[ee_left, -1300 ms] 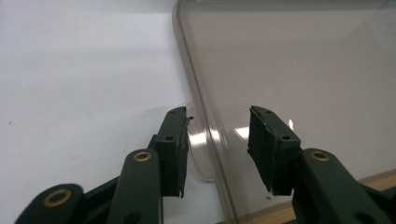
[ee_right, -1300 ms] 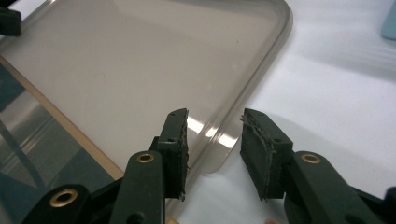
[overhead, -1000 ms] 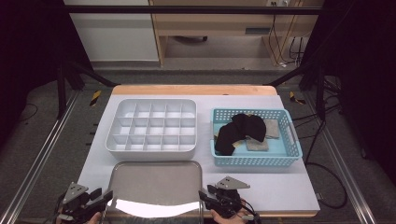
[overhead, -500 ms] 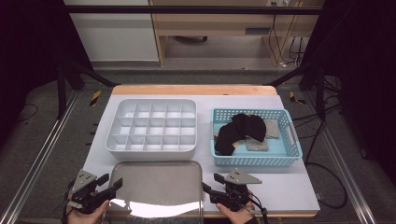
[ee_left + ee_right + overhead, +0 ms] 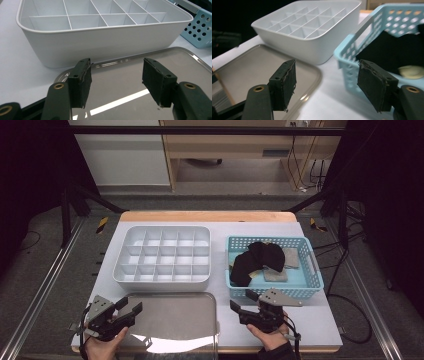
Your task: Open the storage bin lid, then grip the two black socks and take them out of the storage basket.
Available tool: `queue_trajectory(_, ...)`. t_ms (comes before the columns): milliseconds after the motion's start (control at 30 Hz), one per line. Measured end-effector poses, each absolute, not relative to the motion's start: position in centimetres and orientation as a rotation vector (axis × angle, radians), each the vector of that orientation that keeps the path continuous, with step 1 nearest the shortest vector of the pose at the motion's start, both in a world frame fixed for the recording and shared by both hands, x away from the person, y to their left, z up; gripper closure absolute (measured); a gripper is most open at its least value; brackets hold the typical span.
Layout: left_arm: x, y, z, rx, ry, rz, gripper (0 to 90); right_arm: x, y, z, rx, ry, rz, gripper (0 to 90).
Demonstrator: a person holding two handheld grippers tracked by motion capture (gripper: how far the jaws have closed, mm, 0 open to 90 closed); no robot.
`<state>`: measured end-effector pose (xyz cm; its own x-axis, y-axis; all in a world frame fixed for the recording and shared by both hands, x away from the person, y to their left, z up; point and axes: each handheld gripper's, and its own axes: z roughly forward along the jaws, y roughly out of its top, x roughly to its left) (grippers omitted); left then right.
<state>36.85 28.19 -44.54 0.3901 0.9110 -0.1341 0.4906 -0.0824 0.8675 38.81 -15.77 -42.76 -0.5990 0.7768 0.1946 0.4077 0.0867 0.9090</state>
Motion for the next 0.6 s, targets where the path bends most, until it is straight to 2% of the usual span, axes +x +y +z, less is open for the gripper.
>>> queue_trajectory(600, 36.5, 29.7, -45.2, 1.726, 1.266, 0.575, 33.4, 42.7, -21.2, -39.3, 1.268, 1.868, 1.407, 27.4)
